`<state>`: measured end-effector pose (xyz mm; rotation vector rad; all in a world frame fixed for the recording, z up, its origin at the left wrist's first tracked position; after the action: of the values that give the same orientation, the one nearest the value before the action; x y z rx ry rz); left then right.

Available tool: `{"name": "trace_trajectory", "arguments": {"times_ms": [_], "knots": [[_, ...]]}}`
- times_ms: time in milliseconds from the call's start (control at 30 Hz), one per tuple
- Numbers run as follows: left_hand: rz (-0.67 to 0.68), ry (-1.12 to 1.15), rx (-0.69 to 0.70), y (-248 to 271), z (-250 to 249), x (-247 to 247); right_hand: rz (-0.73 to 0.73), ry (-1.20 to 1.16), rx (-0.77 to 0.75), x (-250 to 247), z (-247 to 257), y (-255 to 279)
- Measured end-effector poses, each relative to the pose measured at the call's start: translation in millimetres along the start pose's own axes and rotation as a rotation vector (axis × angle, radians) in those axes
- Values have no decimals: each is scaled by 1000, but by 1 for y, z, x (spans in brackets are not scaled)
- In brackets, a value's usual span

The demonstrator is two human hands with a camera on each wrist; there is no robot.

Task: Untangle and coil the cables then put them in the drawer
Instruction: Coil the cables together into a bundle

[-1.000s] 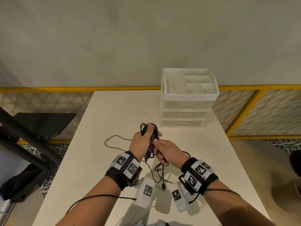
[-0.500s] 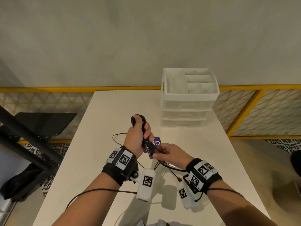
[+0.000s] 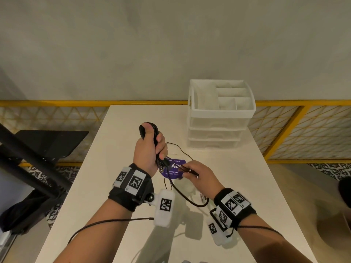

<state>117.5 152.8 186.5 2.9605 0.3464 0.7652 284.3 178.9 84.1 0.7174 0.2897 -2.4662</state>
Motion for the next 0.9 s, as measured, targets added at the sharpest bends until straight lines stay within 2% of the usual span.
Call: {"name": "trace_trajectory", "arguments": {"times_ms": [67, 200, 400, 533, 633, 733, 800, 900], "knots": [[-11, -15, 34, 1, -5, 0, -102, -34, 12, -2, -5, 0], [-69, -19, 117, 0, -23, -6, -254, -153, 168, -12, -18, 7], [-103, -21, 144, 0, -25, -17, -255, -146, 339, -14, -28, 8], [-95, -9, 163, 1, -24, -20, -321, -291, 573, -17, -36, 9], [-83, -4, 151, 3, -20, -17, -185, -295, 692, -12, -40, 8], [-30, -6, 105, 7, -11, -7, -24, -149, 582, -7, -36, 7], [15, -38, 77, 10, -3, -1, 51, -194, 475, -7, -21, 6], [49, -72, 46, 12, 7, 5, 87, -312, 371, -6, 0, 0]]}}
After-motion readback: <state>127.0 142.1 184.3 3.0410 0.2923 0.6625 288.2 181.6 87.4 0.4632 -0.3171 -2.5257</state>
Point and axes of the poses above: each hand's wrist, its own y-axis away from the middle knuckle, its own x-axis out of the palm, z = x × y, the point moved 1 cm from there along -y, towards the middle knuckle, and after that the axes turned 3 degrees about z, right-handed, at the moved point
